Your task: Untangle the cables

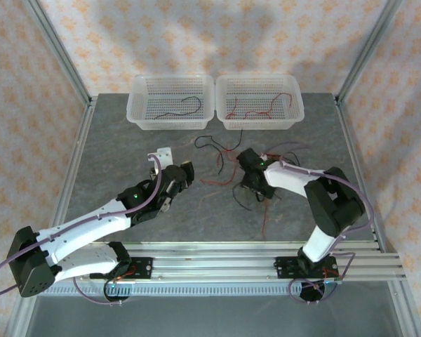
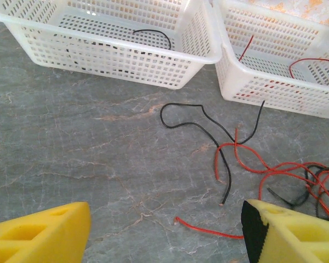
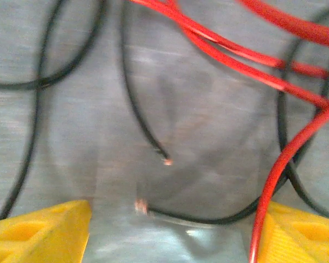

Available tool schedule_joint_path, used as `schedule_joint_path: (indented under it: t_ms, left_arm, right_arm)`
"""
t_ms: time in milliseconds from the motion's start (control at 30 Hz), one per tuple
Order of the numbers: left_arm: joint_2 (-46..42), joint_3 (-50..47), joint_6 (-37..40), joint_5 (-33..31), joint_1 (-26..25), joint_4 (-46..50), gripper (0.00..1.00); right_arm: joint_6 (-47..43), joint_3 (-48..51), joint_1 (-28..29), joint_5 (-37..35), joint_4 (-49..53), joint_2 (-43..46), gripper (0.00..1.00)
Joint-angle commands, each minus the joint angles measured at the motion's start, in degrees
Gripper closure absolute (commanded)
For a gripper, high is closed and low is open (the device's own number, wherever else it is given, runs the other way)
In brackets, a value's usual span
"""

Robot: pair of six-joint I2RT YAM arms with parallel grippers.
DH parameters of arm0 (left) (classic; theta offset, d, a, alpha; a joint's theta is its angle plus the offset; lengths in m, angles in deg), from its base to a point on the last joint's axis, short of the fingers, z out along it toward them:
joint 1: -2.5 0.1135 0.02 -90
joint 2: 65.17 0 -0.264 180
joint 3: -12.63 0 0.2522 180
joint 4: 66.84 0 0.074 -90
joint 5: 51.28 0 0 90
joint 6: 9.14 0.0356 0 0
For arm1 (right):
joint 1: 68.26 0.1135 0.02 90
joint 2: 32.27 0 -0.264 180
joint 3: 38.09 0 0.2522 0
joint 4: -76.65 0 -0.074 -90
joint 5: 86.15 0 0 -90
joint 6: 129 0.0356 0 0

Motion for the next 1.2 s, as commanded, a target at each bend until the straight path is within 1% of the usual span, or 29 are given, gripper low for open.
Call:
schedule_joint_path:
  t_ms: [0,67,167,367,533,667,767,867,967,1067,1133,1167]
  left_arm:
    - [-1.3,-1.1,0.4,-1.5,0.6,2.0,0.26]
    - [-1.6,-1.3,0.4,-1.5,0.7,2.0,0.26]
    - [-2.1,-1.7,0.3,-1.6,0.8,2.0,0.26]
    - [-2.3,-1.7,0.2,-1.2,0.8,2.0,0.26]
    - [-1.0,-1.5,-1.0,-0.5,1.0,2.6,0.26]
    - [4.7,0.1,-1.3,4.6,3.2,2.4,0.28]
    - [11.5,3.2,-0.8,9.3,4.0,1.6,0.32]
    - [17.6,7.2,-0.3,15.4,3.8,-0.5,0.38]
    - [21.3,9.5,0.4,21.0,2.4,-4.9,0.39]
    - [24.0,11.1,0.5,23.4,0.3,-7.3,0.38]
    - [26.1,11.7,0.1,25.0,-0.3,-8.5,0.35]
    - [27.4,12.0,-0.3,25.8,-0.5,-9.0,0.34]
  right_arm:
    - [1.8,-5.4,3.7,17.2,-30.1,-2.4,0.29]
    - [1.6,-5.9,3.8,17.1,-29.7,-2.3,0.32]
    - [1.5,-5.7,3.8,16.9,-29.5,-1.8,0.41]
    - [1.4,-4.9,3.8,16.7,-29.0,0.3,0.42]
    - [0.0,-4.1,3.8,14.8,-26.1,5.0,0.42]
    - [-3.4,-4.6,3.8,11.0,-20.9,10.6,0.42]
    - [-6.2,-5.4,3.5,7.6,-16.0,14.4,0.42]
    - [-8.0,-4.6,2.2,4.6,-12.1,18.8,0.42]
    - [-8.7,-1.5,-1.0,3.2,-10.5,23.7,0.43]
    - [-9.5,1.8,-5.4,3.8,-9.9,28.3,0.43]
    - [-10.3,3.3,-8.0,4.7,-9.4,29.0,0.42]
    - [-10.6,4.0,-9.2,5.4,-9.3,31.2,0.42]
